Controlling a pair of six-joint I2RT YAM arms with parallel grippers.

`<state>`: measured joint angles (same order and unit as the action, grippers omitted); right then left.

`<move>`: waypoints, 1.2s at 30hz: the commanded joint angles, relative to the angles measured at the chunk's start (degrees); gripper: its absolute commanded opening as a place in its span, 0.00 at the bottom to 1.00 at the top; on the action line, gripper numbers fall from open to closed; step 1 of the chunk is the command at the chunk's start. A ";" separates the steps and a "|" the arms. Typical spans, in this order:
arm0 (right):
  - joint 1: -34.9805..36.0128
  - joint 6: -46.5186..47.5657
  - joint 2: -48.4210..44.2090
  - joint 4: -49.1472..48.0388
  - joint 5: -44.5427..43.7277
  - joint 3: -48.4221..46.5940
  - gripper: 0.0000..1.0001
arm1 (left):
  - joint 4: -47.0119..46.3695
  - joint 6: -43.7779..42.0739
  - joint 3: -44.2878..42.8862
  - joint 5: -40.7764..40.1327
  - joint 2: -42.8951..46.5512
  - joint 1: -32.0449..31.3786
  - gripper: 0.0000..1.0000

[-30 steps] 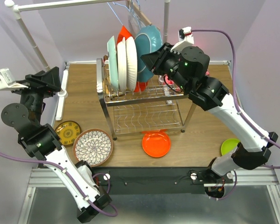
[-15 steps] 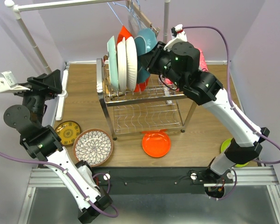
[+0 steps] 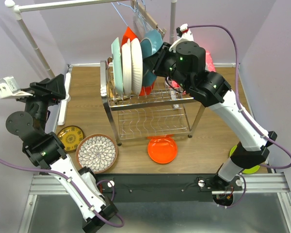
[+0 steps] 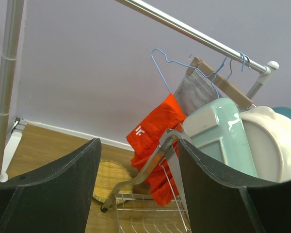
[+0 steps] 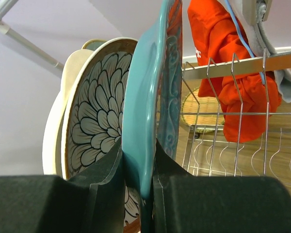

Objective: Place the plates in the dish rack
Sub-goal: Insert the plate into the dish rack

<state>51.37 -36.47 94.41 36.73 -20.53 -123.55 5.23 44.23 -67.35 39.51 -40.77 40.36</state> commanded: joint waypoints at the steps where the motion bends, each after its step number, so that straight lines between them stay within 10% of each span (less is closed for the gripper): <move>1: 0.57 0.35 -1.25 -6.14 -1.88 -2.49 0.01 | -1.28 0.51 0.64 -0.31 0.61 -0.37 0.73; 29: 3.82 7.20 -2.57 -7.29 -5.74 2.87 0.01 | -1.63 1.12 1.17 -0.13 0.43 -0.28 0.73; 36: 4.26 6.76 -1.60 -7.37 -3.99 2.52 0.20 | -1.46 1.21 0.82 -0.13 0.17 -0.28 0.73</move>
<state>55.13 -29.95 94.39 36.07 -23.73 -120.05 4.82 45.19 -66.22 39.51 -40.62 40.36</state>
